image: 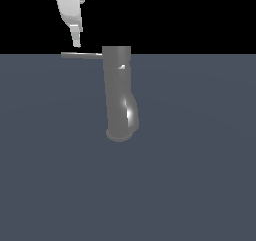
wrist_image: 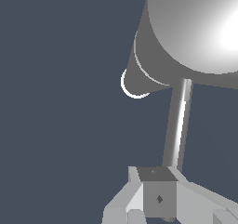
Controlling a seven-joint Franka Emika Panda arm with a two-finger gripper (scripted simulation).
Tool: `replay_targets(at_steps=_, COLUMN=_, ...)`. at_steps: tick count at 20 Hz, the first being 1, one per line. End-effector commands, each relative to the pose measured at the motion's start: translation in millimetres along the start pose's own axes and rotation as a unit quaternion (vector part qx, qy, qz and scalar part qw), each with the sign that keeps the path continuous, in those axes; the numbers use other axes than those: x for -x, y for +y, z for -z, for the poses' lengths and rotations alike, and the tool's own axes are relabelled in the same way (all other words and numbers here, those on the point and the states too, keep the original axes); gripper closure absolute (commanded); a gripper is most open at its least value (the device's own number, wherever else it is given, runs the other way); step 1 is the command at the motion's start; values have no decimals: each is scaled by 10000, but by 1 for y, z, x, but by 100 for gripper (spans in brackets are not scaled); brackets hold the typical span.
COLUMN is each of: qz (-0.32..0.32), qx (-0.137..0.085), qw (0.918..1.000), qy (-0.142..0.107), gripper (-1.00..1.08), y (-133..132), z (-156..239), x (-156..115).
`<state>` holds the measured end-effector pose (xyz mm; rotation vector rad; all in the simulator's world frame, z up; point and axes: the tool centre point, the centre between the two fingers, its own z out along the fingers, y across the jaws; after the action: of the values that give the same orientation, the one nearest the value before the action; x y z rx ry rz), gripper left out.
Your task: Turn on the faucet by rotating a designated handle.
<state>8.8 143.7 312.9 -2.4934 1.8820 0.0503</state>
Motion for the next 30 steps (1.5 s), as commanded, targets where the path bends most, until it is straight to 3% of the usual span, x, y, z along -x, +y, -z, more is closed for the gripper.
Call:
replay_targets(at_steps=1, qz=-213, qx=-10, qw=9998, qy=52, gripper=108, y=-7, z=-8, x=4)
replay_targets(at_steps=18, qz=-664, qx=-38, qw=9976, qy=177, gripper=108, y=-23, z=-28, x=15)
replay_targets(at_steps=30, qz=-664, qx=-38, qw=9976, qy=177, gripper=108, y=10, z=-28, x=17)
